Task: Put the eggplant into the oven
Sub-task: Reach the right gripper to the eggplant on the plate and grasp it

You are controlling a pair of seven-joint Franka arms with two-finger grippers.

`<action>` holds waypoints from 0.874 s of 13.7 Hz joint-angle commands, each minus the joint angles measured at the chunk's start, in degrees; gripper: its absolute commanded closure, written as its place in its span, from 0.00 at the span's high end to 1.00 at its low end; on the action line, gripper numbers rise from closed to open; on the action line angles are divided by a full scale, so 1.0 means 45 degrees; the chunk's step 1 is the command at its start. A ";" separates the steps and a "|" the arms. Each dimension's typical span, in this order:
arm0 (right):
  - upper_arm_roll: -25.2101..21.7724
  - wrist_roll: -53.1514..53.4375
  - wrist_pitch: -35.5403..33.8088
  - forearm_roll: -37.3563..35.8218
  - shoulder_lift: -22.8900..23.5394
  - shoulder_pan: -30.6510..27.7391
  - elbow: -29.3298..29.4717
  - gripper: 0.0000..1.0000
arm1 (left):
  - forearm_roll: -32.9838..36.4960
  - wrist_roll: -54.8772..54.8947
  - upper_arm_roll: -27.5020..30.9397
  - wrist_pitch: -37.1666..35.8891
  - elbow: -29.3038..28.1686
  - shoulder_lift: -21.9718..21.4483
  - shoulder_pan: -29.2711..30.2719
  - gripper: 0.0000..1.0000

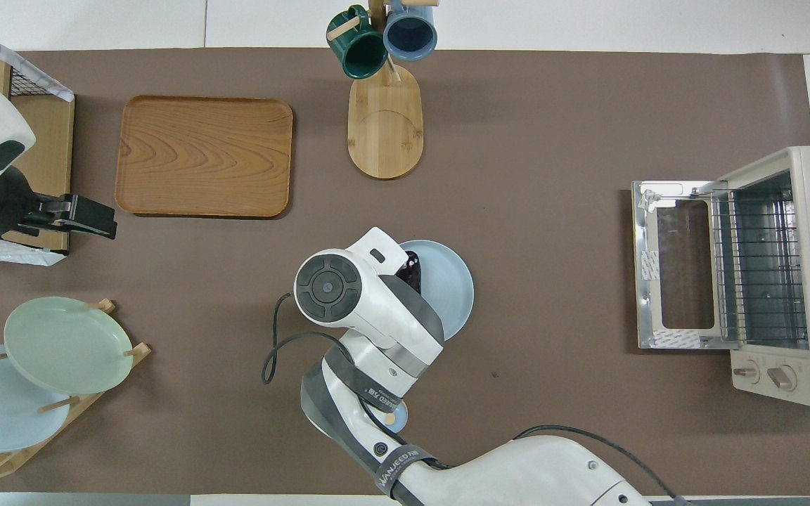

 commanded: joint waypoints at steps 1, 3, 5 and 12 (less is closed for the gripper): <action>0.0047 0.0233 0.0329 -0.0219 -0.0652 -0.0057 -0.1048 0.31 | 0.0168 0.0138 -0.0107 -0.0274 0.0111 -0.0083 0.0165 1.00; 0.0047 0.0233 0.0271 -0.0219 -0.0672 -0.0057 -0.1108 0.20 | 0.0168 0.0138 -0.0087 -0.0254 0.0111 -0.0083 0.0165 1.00; 0.0047 0.0214 0.0232 -0.0219 -0.0711 -0.0057 -0.1186 0.00 | 0.0168 0.0138 -0.0087 -0.0254 0.0111 -0.0083 0.0165 1.00; -0.0012 -0.1091 -0.4233 -0.1761 -0.0653 -0.0776 0.1445 0.00 | 0.0168 0.0138 -0.0048 -0.0254 0.0111 -0.0083 0.0184 1.00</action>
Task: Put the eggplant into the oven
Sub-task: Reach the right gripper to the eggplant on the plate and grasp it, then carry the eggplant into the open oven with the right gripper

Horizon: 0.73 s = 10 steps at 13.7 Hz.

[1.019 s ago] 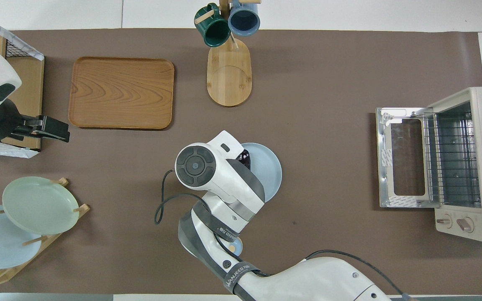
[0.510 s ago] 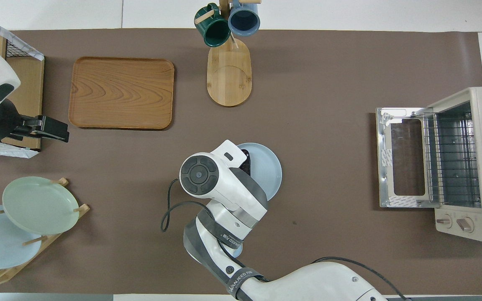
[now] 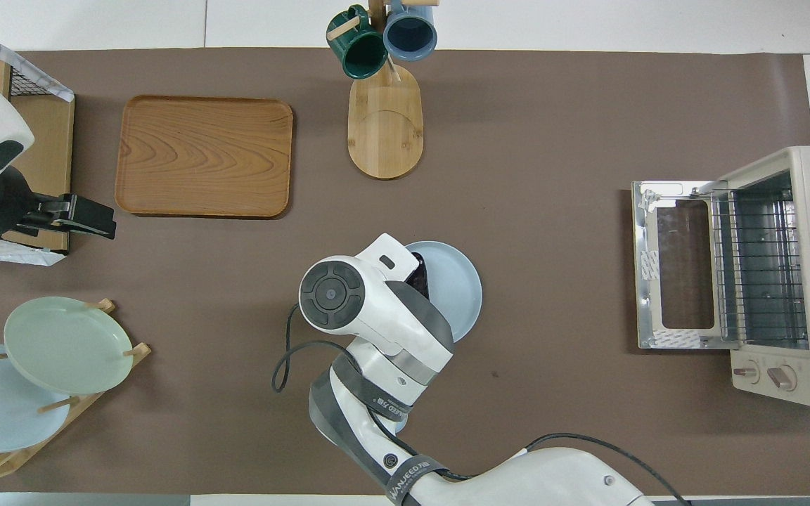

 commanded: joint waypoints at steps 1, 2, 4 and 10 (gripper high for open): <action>0.0043 -0.1328 -0.1910 -0.0411 -0.0124 -0.0897 0.1174 0.00 | 0.0168 0.0138 -0.0096 -0.0251 0.0111 -0.0077 0.0152 1.00; 0.0004 -0.1855 -0.2184 -0.0430 -0.0434 -0.1306 0.1039 0.00 | 0.0168 0.0138 -0.0077 -0.0251 0.0111 -0.0077 0.0152 1.00; 0.0004 -0.3162 -0.3003 -0.0450 -0.1137 -0.2457 0.0804 0.00 | 0.0168 0.0138 -0.0077 -0.0251 0.0111 -0.0077 0.0171 1.00; -0.0016 -0.7519 -0.3262 -0.1249 -0.3657 -0.5661 -0.2279 0.00 | 0.0168 0.0138 -0.0077 -0.0251 0.0111 -0.0077 0.0152 1.00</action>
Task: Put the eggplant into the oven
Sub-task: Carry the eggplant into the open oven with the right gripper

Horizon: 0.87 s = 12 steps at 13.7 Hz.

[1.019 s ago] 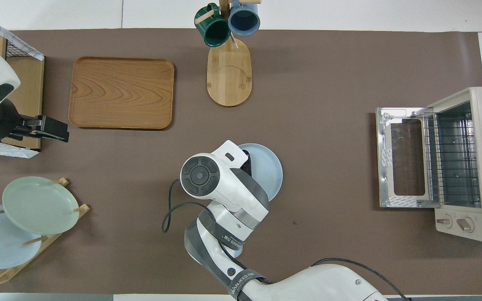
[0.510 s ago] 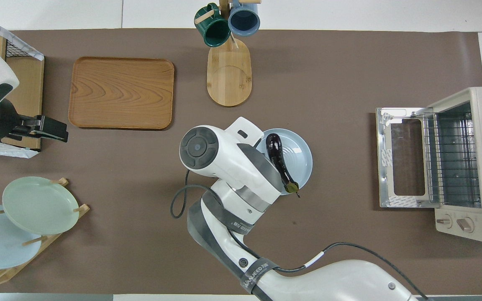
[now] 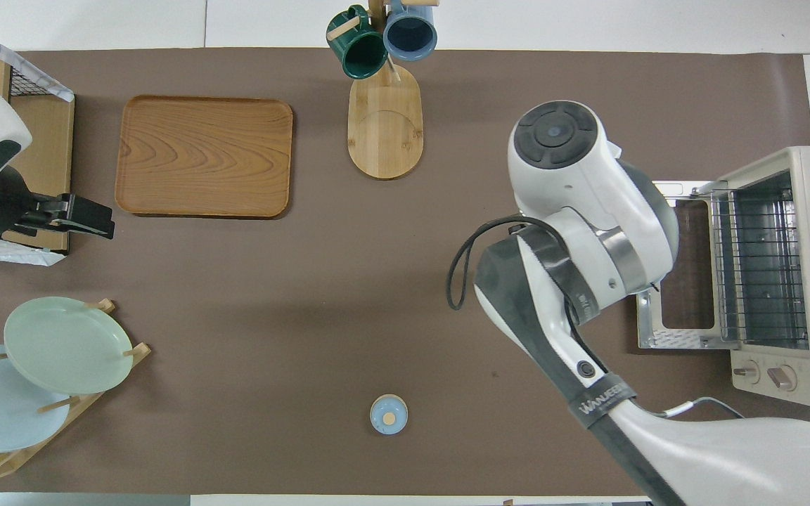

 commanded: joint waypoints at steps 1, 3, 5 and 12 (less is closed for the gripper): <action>0.0175 -0.1374 0.0221 -0.0552 -0.1116 -0.1156 -0.1627 0.00 | 0.0168 0.0138 -0.0083 -0.0250 0.0111 -0.0077 0.0147 1.00; 0.0156 -0.2117 0.0202 -0.0572 -0.1176 -0.2073 -0.1883 0.00 | 0.0168 0.0138 -0.0083 -0.0250 0.0111 -0.0077 0.0147 1.00; 0.0176 -0.3033 0.0512 -0.0572 -0.1447 -0.2953 -0.2427 0.00 | 0.0168 0.0138 -0.0083 -0.0250 0.0111 -0.0077 0.0147 1.00; 0.0176 -0.5284 0.1684 -0.0552 -0.1742 -0.4832 -0.3580 0.00 | 0.0168 0.0138 -0.0083 -0.0250 0.0111 -0.0077 0.0166 1.00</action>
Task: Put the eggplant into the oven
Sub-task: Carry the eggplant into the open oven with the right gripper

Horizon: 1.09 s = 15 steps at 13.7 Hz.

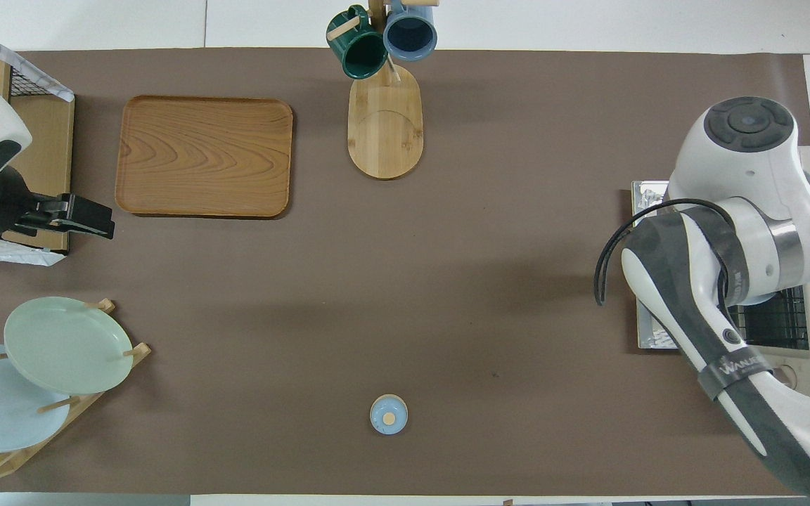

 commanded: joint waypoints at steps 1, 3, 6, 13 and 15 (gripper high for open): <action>0.0181 -0.0225 0.0793 -0.0182 -0.0651 -0.0388 -0.1322 0.00 | 0.0168 0.0138 -0.0084 -0.0250 0.0111 -0.0077 0.0146 1.00; 0.0201 -0.0594 0.1242 -0.0085 -0.0750 -0.0875 -0.1811 0.00 | 0.0168 0.0138 -0.0084 -0.0250 0.0111 -0.0077 0.0165 1.00; 0.0201 -0.0557 0.1538 -0.0045 -0.0848 -0.0897 -0.2028 0.00 | 0.0168 0.0138 -0.0084 -0.0250 0.0111 -0.0077 0.0166 1.00; 0.0201 -0.0636 0.1362 -0.0025 -0.1082 -0.0976 -0.2009 0.20 | 0.0168 0.0138 -0.0084 -0.0250 0.0111 -0.0077 0.0166 1.00; 0.0201 -0.0635 0.1342 -0.0006 -0.1063 -0.0956 -0.1950 0.42 | 0.0168 0.0138 -0.0084 -0.0250 0.0111 -0.0077 0.0146 1.00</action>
